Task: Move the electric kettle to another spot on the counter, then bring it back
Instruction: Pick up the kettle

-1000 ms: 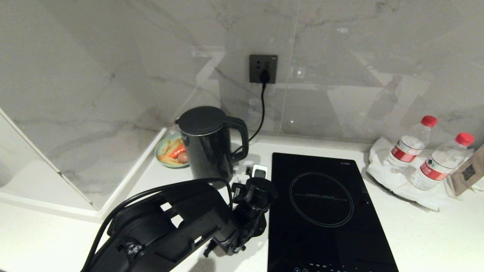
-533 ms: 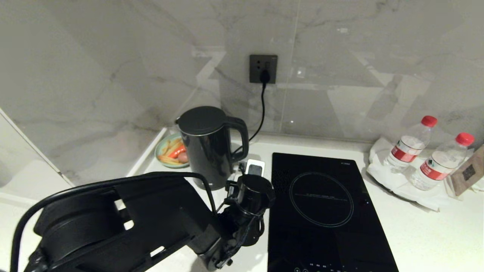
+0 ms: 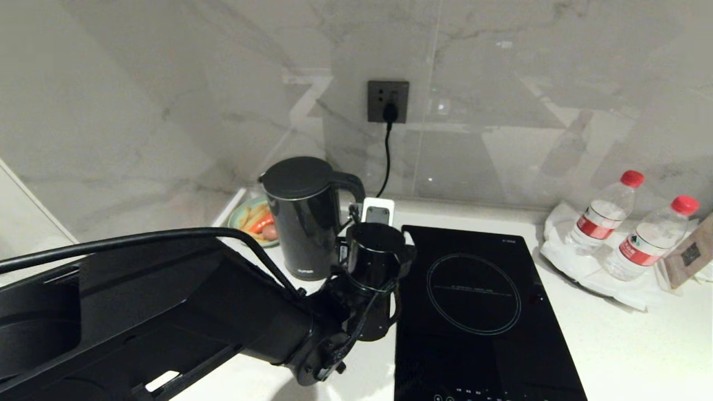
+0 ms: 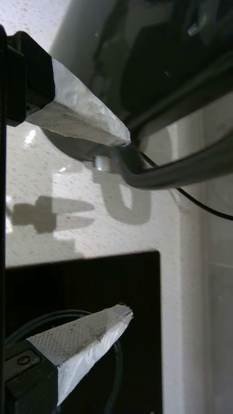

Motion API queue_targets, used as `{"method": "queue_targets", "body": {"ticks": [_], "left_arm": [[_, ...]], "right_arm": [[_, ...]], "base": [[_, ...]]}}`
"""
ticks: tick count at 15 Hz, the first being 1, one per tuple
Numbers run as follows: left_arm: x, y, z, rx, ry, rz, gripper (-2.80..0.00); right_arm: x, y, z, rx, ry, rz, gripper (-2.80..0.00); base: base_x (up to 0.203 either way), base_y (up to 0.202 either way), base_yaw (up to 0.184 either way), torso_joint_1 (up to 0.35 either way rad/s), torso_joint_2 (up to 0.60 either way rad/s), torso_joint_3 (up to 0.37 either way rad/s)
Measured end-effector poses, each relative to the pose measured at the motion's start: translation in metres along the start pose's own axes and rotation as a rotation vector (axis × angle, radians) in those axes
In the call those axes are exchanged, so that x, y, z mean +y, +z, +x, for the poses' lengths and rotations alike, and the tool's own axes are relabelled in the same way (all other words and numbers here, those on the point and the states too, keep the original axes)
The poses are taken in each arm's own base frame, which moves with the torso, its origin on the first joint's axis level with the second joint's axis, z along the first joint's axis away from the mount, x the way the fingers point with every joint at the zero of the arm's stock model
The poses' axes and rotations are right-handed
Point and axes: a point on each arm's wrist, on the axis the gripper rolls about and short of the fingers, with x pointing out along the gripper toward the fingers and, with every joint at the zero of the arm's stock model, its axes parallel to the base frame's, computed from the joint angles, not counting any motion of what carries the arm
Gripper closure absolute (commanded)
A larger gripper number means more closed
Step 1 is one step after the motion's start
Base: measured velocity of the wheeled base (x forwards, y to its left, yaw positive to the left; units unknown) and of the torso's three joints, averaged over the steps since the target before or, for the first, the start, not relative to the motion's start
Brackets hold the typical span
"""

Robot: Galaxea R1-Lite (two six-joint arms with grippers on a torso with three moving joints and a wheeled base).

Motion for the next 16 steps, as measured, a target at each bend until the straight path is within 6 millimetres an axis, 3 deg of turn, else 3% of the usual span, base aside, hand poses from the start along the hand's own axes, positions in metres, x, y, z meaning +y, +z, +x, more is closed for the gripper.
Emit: {"method": "queue_targets", "body": {"ticks": [4,11,16], "left_arm": [[-0.005,0.01,0.016,-0.031,0.014,-0.024,-2.8],[-0.013,0.01,0.036,-0.022,0.023,-0.017,-2.8],[-0.004,0.01,0.059,-0.025,0.068,-0.02,-2.8]], "right_arm": [[0.0,0.0,0.0,0.0,0.0,0.0,0.0],[0.0,0.0,0.0,0.0,0.001,0.0,0.0],[0.0,0.0,0.0,0.0,0.0,0.0,0.0]], "base": [[0.0,0.0,0.0,0.0,0.0,0.0],[0.0,0.0,0.0,0.0,0.0,0.0],[0.0,0.0,0.0,0.0,0.0,0.0]]}}
